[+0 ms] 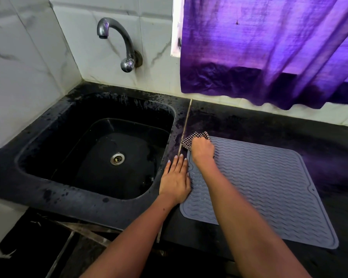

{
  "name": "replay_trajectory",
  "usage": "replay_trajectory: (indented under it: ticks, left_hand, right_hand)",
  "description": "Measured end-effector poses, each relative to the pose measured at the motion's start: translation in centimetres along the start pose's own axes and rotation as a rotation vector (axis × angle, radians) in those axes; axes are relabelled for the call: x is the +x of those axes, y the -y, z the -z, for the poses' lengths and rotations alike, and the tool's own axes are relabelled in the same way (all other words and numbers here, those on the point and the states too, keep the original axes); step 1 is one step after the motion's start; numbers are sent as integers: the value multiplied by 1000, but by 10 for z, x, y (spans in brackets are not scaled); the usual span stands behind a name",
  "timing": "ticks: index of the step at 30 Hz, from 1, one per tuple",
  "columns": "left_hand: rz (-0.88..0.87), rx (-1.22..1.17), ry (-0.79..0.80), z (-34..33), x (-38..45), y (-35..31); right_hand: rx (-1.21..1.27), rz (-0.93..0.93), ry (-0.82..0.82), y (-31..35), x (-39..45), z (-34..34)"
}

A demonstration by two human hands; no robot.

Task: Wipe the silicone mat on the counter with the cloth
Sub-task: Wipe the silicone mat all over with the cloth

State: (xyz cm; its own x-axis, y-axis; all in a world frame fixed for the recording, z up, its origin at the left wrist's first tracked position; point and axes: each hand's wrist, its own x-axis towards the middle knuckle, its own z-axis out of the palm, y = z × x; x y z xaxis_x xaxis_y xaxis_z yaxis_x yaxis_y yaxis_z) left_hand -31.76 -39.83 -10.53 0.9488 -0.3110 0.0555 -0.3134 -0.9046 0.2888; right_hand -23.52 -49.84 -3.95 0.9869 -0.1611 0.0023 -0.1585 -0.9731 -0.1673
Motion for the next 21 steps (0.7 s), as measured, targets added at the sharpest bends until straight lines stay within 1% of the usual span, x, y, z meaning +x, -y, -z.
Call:
replay_trajectory:
  ticks: [3, 6, 8, 10, 13, 16, 19, 21]
  left_hand:
    - [1, 2, 3, 0, 0, 0]
    - [1, -2, -3, 2, -1, 0]
    - [-1, -3, -4, 2, -1, -1]
    - [4, -6, -6, 3, -2, -2]
    - [4, -4, -8, 3, -2, -1]
    - [3, 0, -1, 3, -2, -2]
    - [6, 2, -10, 2, -2, -1]
    - [5, 2, -9, 2, -1, -2]
  right_hand:
    - [-14, 5, 13, -5, -1, 0]
    - [58, -30, 46, -10, 1, 10]
    - [117, -73, 5, -16, 3, 18]
    - [99, -76, -71, -22, -1, 22]
    - [-16, -25, -99, -24, -12, 17]
    - [-82, 32, -55, -23, -22, 7]
    - [-135, 111, -47, -26, -31, -2]
    - [-116, 114, -16, -30, -32, -1]
